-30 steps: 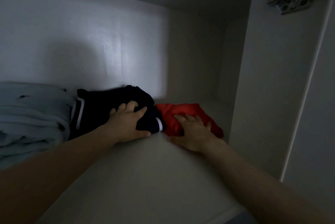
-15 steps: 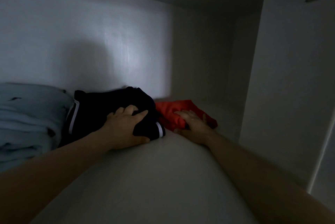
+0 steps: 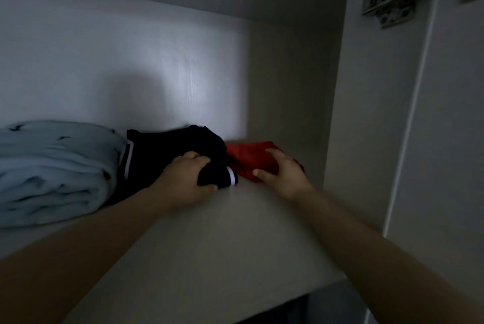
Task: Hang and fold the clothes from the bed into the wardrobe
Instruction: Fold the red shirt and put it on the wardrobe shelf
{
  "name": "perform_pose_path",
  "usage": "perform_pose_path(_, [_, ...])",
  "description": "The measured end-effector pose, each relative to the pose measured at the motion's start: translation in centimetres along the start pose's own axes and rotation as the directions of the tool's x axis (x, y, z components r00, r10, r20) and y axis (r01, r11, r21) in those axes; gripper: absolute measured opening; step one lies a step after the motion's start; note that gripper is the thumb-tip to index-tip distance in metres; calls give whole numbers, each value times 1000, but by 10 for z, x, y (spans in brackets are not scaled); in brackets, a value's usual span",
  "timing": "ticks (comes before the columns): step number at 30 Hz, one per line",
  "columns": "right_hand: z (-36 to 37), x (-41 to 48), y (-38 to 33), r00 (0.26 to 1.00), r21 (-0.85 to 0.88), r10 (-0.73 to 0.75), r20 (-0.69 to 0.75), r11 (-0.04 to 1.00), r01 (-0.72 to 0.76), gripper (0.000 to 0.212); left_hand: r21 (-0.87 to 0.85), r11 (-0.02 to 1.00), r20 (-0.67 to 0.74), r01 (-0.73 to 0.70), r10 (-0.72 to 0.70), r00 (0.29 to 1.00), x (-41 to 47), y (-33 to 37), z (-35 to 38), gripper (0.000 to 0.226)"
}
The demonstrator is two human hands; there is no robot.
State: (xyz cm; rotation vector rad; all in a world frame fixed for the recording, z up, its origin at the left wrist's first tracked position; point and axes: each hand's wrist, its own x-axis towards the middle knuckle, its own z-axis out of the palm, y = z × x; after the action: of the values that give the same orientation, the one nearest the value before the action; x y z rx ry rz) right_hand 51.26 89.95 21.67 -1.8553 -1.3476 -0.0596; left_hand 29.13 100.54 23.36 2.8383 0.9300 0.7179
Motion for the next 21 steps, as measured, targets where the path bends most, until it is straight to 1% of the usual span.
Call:
perform_pose_path(2, [-7,-27,-11,1000,66,11,-5,998,-10,69,-75,997,-25,2,-4,1000,-22,8,-9,57])
perform_pose_path(4, [-16,-60,-26,1000,64,-18,-24,998,20,61,-118,993,-57,-19,12,998,-50,17,-22,57])
perform_pose_path(7, [-27,-111,-57,993,80,-62,-100,994,70,51,-182,982,-112,-59,39,993,-99,27,-39,59])
perform_pose_path(11, [-34,-177,-94,983,155,-43,-180,985,72,36,-242,965,-205,-98,48,977,-162,42,-50,52])
perform_pose_path(15, [-50,-250,-131,981,220,-47,-189,972,89,28,-310,941,-276,-135,47,960,-230,56,-68,45])
perform_pose_path(18, [-65,-291,-153,984,255,-60,-166,962,102,25,-366,927,-267,-87,-15,964,-273,70,-83,45])
perform_pose_path(21, [-82,-332,-168,985,332,-85,-152,934,131,24,-393,918,-282,-62,-57,958,-315,91,-99,41])
